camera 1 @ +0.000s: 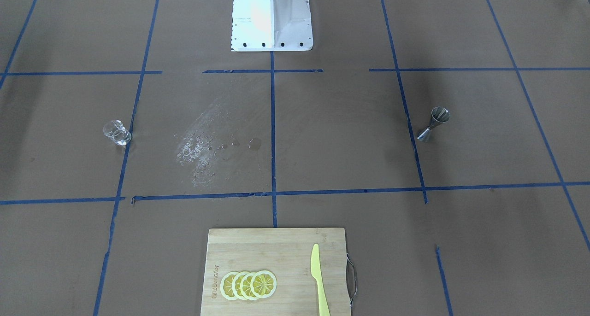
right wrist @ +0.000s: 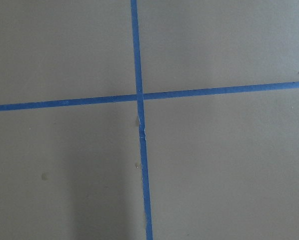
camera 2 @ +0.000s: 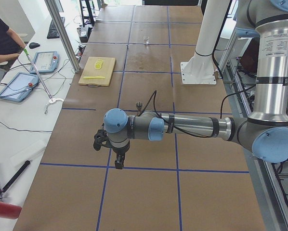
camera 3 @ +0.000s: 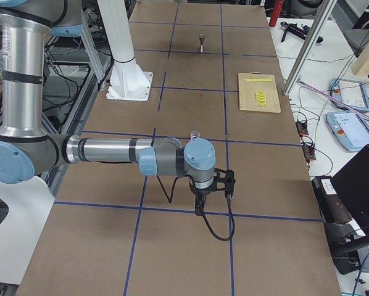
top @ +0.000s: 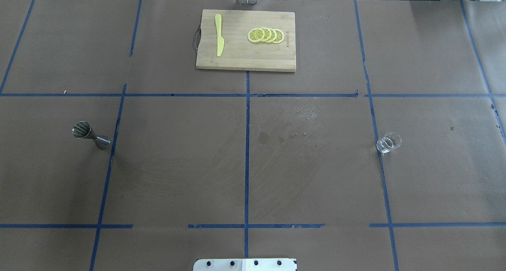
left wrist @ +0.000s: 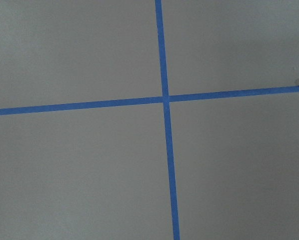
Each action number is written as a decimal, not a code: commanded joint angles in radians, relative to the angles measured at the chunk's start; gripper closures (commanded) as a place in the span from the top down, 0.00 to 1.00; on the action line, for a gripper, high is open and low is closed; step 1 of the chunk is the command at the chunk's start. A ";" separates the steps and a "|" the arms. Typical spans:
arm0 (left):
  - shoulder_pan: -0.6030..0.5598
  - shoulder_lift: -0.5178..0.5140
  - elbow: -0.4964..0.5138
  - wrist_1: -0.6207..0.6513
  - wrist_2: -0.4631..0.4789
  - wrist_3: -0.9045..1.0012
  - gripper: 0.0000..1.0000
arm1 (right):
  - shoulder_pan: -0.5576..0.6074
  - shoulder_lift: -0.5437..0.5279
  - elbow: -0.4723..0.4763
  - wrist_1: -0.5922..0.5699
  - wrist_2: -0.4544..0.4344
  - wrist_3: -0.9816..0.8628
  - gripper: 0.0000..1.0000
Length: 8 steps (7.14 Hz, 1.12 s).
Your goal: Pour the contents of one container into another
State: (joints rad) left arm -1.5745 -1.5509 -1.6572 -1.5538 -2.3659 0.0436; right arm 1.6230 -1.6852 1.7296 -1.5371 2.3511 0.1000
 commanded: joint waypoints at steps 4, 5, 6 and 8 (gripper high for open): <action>0.078 -0.012 -0.227 0.009 0.010 -0.223 1.00 | 0.000 0.001 0.007 0.000 0.004 0.003 1.00; 0.109 -0.011 -0.315 0.006 0.005 -0.367 1.00 | 0.000 0.001 0.010 0.002 0.007 0.004 1.00; 0.143 -0.009 -0.417 0.005 0.002 -0.457 1.00 | -0.003 0.002 0.008 0.008 0.010 0.003 1.00; 0.303 -0.005 -0.560 0.000 0.020 -0.706 1.00 | -0.005 0.002 0.010 0.009 0.011 0.004 1.00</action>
State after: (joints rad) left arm -1.3756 -1.5572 -2.1226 -1.5507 -2.3579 -0.4832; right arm 1.6193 -1.6831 1.7389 -1.5292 2.3606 0.1032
